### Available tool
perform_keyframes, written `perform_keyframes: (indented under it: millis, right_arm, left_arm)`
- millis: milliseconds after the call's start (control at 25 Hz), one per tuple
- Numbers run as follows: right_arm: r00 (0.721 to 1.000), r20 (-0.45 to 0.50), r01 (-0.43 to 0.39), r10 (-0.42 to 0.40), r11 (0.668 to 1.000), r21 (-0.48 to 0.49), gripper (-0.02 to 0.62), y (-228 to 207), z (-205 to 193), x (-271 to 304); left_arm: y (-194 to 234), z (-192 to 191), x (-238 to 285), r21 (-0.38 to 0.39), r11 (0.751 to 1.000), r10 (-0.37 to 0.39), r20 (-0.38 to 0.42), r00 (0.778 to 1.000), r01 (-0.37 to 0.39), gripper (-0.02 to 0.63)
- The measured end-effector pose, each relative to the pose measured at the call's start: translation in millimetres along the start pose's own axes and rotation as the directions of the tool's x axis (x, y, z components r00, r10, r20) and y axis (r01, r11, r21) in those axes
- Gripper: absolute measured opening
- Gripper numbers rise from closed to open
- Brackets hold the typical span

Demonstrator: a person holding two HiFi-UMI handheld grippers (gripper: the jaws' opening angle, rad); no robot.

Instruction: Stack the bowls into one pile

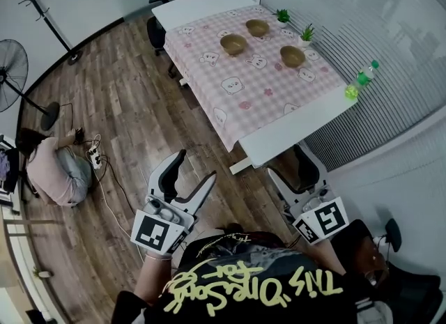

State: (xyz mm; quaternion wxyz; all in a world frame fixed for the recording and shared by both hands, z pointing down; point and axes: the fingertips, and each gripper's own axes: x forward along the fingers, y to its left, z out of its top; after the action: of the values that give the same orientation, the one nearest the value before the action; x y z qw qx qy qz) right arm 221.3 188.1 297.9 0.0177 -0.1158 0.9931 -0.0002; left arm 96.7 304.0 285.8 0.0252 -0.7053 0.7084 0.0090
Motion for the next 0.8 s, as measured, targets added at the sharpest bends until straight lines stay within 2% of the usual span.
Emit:
perform_keyframes:
  millis: [240, 480, 600, 800]
  right_arm:
    - [0.999, -0.022, -0.027, 0.027, 1.0, 0.006, 0.301, -6, -11, 13]
    - [0.998, -0.029, -0.053, 0.053, 0.999, 0.006, 0.301, -15, -22, 41]
    - [0.999, -0.024, -0.045, 0.044, 0.999, -0.005, 0.301, -18, -26, 59]
    - [0.999, -0.035, -0.007, 0.006, 0.999, -0.032, 0.301, -34, -38, 98]
  left_arm:
    - [8, -10, 7, -0.008, 1.0, 0.026, -0.023, 0.999, -0.026, 0.298]
    - [34, -17, 23, 0.007, 0.999, 0.053, 0.016, 0.998, -0.053, 0.299]
    - [50, -26, 34, 0.003, 1.0, 0.031, 0.0, 1.0, -0.031, 0.301]
    - [89, -38, 71, -0.007, 1.0, -0.025, 0.039, 0.999, 0.025, 0.304]
